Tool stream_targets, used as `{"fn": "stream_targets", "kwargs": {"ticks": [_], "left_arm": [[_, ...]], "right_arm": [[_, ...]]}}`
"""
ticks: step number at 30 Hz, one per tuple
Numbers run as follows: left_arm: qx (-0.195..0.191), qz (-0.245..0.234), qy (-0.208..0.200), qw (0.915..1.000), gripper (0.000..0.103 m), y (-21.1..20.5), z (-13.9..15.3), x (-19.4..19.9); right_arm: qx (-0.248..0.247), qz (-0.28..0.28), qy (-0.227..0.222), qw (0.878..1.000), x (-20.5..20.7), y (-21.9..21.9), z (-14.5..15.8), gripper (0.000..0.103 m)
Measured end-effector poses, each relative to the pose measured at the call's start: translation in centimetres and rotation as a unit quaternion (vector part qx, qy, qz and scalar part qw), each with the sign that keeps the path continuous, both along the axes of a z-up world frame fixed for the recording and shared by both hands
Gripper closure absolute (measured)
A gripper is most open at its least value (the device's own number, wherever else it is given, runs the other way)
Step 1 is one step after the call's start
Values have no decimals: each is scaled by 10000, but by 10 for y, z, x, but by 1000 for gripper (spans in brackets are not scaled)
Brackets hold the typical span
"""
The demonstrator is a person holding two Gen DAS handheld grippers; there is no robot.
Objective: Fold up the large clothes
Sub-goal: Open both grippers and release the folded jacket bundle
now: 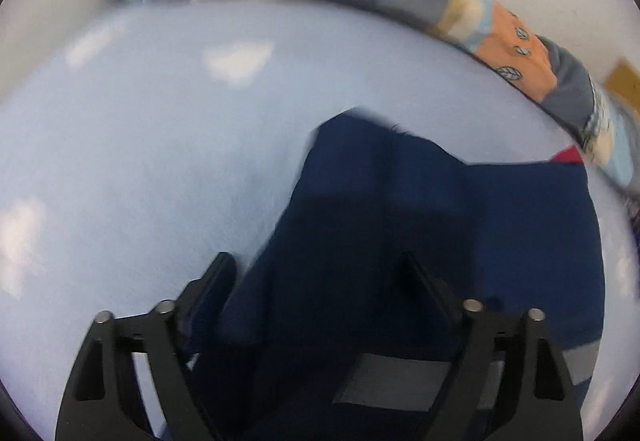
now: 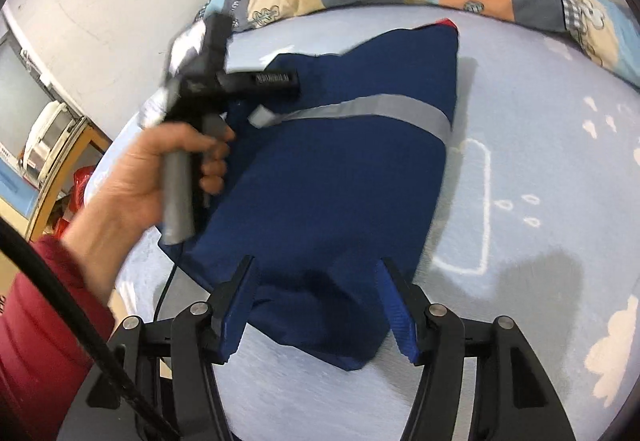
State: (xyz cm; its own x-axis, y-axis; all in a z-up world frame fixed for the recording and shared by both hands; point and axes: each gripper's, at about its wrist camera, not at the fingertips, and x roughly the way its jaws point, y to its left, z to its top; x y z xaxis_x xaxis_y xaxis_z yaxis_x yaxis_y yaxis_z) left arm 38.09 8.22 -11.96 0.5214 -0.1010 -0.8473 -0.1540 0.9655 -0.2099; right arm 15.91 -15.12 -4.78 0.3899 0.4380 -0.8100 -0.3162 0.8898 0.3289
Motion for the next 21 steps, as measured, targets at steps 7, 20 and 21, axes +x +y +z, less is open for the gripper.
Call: {"fn": "stream_targets", "kwargs": {"ticks": [7,20,21], "left_arm": [[-318,-42,-3,9995,12,11,28,-17],[592,-772,418,9944,11,24,36,-145],[533,-753,471,9946,11,27,31,-150]], "right_arm": [[154,-47,-62,9999,0,-8,13,37],[-45,360,276,9990,-13,34,-9,58],[-93,346,346,9988,-15,34,-15,58]]}}
